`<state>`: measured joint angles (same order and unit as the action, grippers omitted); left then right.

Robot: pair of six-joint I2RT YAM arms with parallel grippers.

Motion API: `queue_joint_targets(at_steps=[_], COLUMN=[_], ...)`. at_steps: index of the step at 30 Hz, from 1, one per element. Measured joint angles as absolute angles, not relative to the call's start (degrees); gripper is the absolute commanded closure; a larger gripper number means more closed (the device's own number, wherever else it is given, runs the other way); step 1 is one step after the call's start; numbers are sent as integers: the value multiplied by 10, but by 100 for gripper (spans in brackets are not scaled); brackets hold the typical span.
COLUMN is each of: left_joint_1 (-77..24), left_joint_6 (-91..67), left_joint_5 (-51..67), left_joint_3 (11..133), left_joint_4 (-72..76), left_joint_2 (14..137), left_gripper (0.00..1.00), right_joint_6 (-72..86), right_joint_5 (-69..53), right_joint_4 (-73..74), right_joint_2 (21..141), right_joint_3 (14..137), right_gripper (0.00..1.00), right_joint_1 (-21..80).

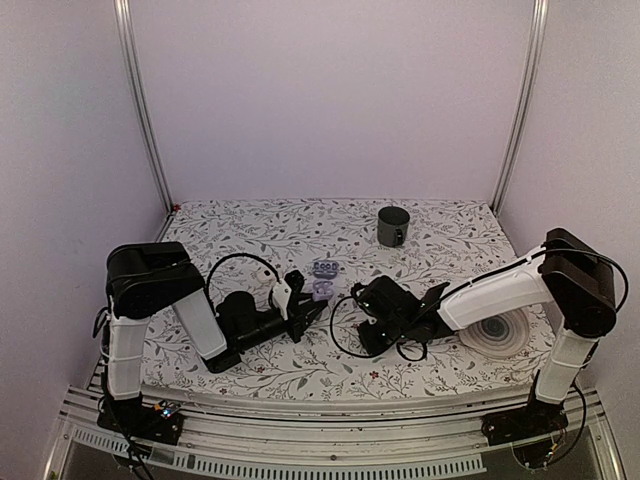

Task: Insert the wireless bluetooth earbuds into the charging case
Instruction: Pick up the right earbud from the center of the board.

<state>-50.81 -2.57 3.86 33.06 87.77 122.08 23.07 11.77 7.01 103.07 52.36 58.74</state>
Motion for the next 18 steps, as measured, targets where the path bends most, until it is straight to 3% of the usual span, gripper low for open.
queue_joint_targets(at_steps=[6, 11, 18], left_joint_1=[-508, -508, -508], left_joint_6=[-25, -24, -17], left_joint_5=[40, 41, 51], left_joint_3=[331, 331, 331], left_joint_4=[878, 878, 878], left_joint_2=[1221, 1221, 1221], left_gripper=[100, 100, 100], right_joint_6=[230, 229, 223], right_joint_5=[121, 123, 119], right_joint_4=[70, 72, 90], right_joint_2=[1037, 1041, 1033], right_joint_3=[531, 536, 538], right_gripper=[80, 91, 94], right_joint_1=[587, 587, 584])
